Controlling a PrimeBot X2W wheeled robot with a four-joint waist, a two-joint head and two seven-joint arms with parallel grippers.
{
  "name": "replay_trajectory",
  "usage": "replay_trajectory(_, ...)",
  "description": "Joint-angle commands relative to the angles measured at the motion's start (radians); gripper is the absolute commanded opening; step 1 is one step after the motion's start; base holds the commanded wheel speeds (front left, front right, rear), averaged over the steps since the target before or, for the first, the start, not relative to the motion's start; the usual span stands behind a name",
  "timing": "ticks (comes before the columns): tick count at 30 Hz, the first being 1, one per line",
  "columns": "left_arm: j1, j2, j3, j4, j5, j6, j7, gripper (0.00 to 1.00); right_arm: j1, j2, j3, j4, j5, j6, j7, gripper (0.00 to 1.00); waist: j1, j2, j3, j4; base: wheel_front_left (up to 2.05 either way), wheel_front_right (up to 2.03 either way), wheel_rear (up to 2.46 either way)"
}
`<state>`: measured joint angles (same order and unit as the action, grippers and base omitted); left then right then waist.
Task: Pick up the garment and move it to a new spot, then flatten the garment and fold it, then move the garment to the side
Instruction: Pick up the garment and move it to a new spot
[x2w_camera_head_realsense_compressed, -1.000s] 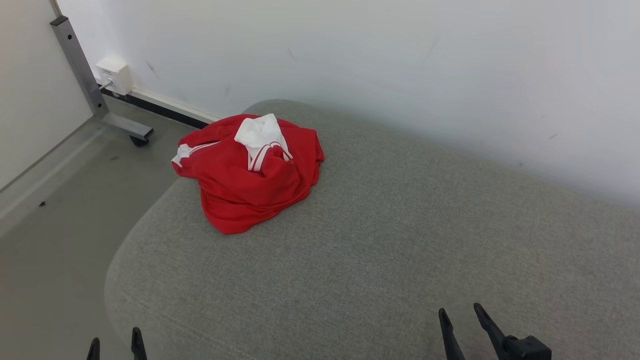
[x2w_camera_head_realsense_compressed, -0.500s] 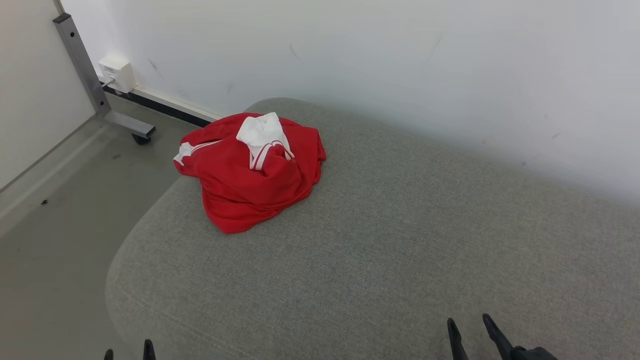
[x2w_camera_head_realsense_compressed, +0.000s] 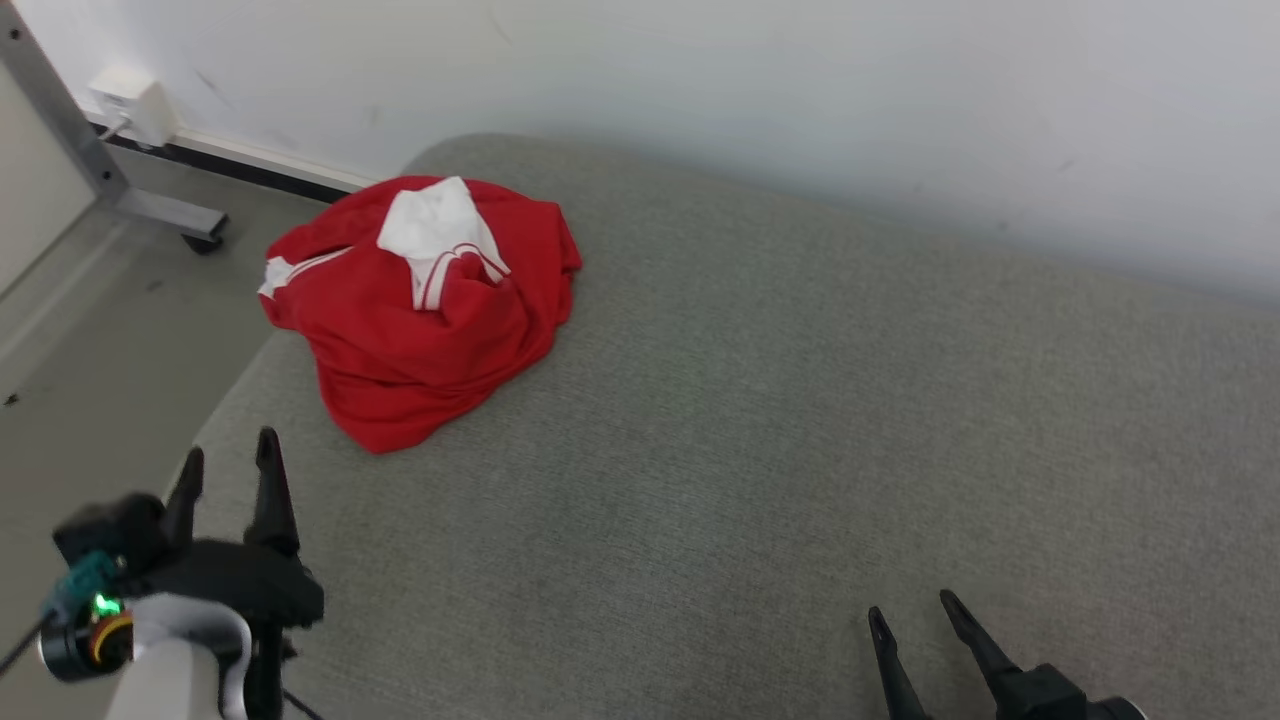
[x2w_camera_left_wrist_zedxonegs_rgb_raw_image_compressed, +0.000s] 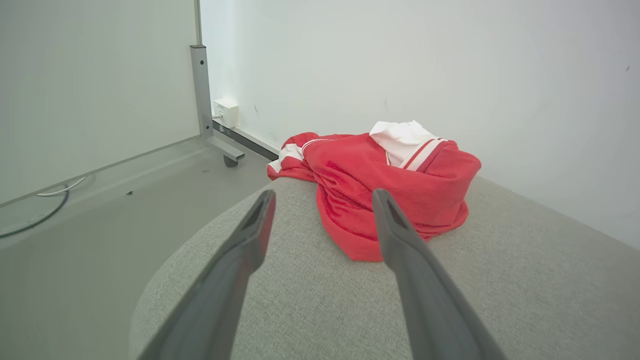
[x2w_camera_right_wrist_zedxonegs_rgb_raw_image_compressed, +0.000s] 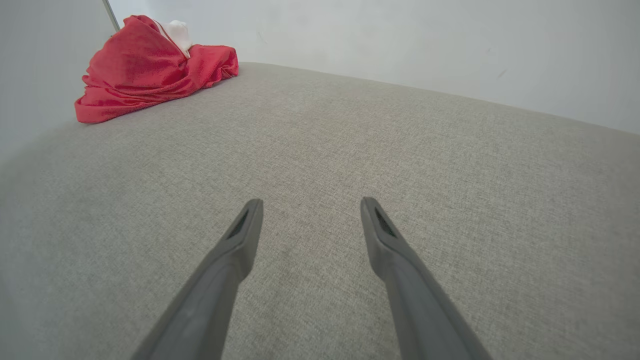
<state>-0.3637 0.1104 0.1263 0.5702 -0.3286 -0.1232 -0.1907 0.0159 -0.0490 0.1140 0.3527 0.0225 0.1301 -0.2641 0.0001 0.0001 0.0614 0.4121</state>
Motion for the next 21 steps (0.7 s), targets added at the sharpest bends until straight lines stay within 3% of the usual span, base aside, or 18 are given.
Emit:
replay_trajectory(1,-0.042,0.014,-0.005,0.014,-0.012,-0.003,0.009,1.0,-0.023,-0.002,0.003,-0.01,-0.017,0.001,0.002,1.0,-0.0001,-0.0001,0.111,-0.107,0.0,0.0,0.0)
replay_trajectory(9,-0.267,0.12,0.013,0.125,-0.147,-0.007,0.129,1.0,-0.061,-0.002,-0.006,-0.101,-0.076,0.001,0.028,1.0,-0.0001,-0.0001,0.275,-0.261,0.0,0.0,0.0)
replay_trajectory(14,-0.348,0.216,0.046,0.129,-0.283,-0.007,0.332,1.0,-0.055,-0.002,-0.024,-0.173,-0.086,0.001,0.041,1.0,-0.0001,-0.0001,0.368,-0.338,0.0,0.0,0.0)
replay_trajectory(21,-0.409,0.35,0.116,0.067,-0.39,0.003,0.569,1.0,-0.059,-0.001,-0.021,-0.224,-0.054,0.001,0.04,1.0,-0.0001,-0.0001,0.468,-0.389,0.0,0.0,0.0)
